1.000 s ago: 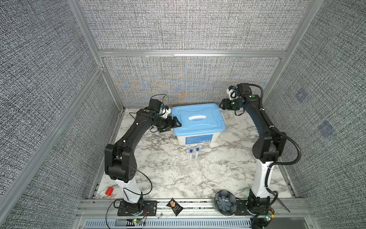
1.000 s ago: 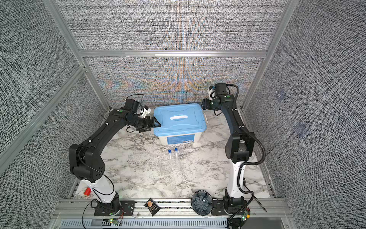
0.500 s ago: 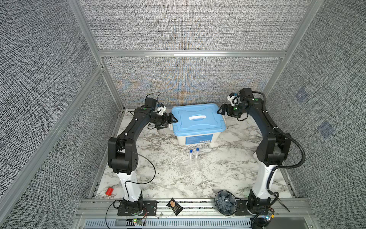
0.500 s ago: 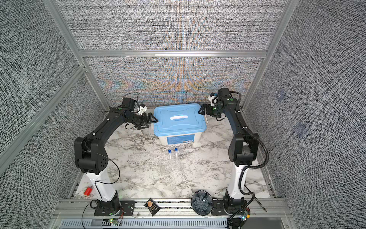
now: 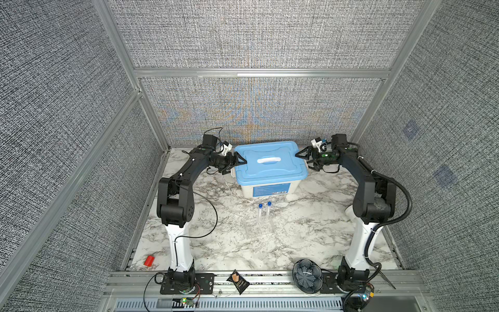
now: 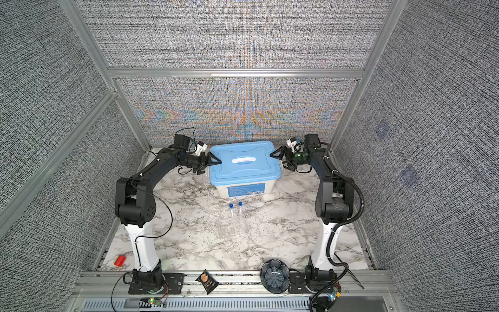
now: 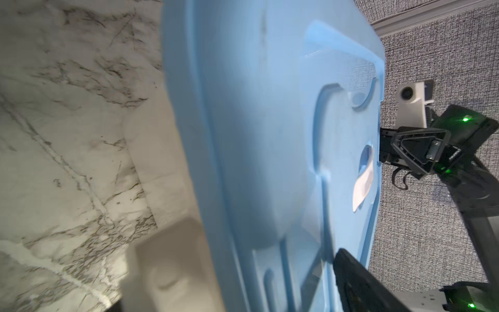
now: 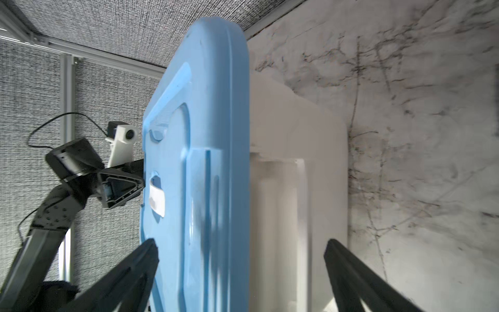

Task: Organize the chemistry lab equipment
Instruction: 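Press the blue lid down onto the bin rim with both grippers, then open both grippers and lift them off the closed lid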

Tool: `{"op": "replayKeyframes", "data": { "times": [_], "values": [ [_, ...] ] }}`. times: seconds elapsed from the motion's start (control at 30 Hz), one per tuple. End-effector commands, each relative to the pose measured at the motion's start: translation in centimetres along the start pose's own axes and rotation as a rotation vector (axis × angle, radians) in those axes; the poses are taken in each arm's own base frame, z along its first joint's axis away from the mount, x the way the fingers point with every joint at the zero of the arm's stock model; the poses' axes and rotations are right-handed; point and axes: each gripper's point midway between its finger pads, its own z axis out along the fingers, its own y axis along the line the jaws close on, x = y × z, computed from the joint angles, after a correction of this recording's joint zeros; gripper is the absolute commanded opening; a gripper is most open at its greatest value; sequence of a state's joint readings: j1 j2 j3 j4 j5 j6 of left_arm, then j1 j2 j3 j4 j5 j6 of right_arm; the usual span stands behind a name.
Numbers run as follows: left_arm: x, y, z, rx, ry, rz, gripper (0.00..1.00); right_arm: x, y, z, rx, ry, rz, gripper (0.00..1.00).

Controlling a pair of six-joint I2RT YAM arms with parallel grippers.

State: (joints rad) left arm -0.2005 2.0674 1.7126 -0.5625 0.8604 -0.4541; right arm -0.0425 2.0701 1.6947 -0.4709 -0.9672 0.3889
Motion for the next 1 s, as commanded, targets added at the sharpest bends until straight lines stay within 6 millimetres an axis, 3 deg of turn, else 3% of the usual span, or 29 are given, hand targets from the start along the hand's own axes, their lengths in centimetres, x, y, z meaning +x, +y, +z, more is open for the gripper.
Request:
{"op": "replayKeyframes", "data": {
  "times": [0.0,0.17,0.43,0.67,0.83,0.97],
  "values": [
    [-0.4,-0.9,-0.1,0.049,-0.009,0.02,0.82,-0.8,2.2,0.0,-0.13,-0.017,-0.001,0.93],
    [-0.3,-0.9,-0.9,-0.016,-0.012,0.047,0.76,-0.6,2.0,-0.2,-0.081,-0.025,-0.011,0.78],
    [0.4,-0.3,-2.6,-0.18,0.031,0.074,0.73,0.1,1.6,-0.6,0.086,-0.017,-0.101,0.65],
    [0.6,-0.3,-3.0,-0.292,0.062,0.107,0.68,1.5,2.0,-0.2,0.256,0.057,-0.231,0.6],
    [0.2,-1.8,-3.0,-0.346,0.047,0.171,0.67,2.4,2.7,0.1,0.388,0.11,-0.379,0.59],
    [-0.1,-2.1,-2.6,-0.365,0.055,0.161,0.63,3.1,2.1,0.6,0.536,0.163,-0.47,0.57]
  ]
}}
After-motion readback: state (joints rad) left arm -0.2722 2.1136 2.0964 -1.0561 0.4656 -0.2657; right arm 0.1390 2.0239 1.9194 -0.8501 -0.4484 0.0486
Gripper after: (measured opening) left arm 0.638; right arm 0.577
